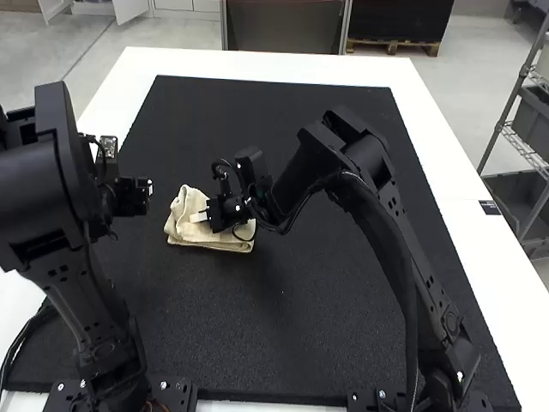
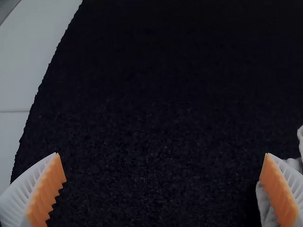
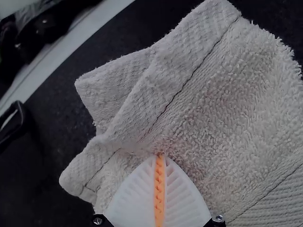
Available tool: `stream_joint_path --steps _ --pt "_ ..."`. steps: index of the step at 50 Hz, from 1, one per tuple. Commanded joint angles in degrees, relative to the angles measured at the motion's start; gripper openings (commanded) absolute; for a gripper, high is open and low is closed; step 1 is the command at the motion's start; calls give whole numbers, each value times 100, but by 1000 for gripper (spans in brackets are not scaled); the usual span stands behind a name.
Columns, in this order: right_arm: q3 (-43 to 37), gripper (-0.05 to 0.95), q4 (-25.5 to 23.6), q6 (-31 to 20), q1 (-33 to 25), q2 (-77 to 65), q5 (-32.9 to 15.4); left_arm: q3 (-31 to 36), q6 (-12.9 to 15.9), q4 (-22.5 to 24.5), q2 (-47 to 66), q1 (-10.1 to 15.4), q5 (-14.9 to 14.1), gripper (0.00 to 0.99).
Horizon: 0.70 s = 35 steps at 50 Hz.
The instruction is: Fold the towel.
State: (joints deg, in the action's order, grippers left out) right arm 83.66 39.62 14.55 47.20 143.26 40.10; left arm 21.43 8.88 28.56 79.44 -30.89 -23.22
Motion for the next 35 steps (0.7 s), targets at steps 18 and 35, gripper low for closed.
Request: stream_joint_path --steps 18,35 --pt "98 -20 81 374 -62 -413 121 -34 -106 62 37 -4 -103 967" --pt "-201 -18 29 541 -264 -1494 209 -25 -115 71 28 5 -112 967"
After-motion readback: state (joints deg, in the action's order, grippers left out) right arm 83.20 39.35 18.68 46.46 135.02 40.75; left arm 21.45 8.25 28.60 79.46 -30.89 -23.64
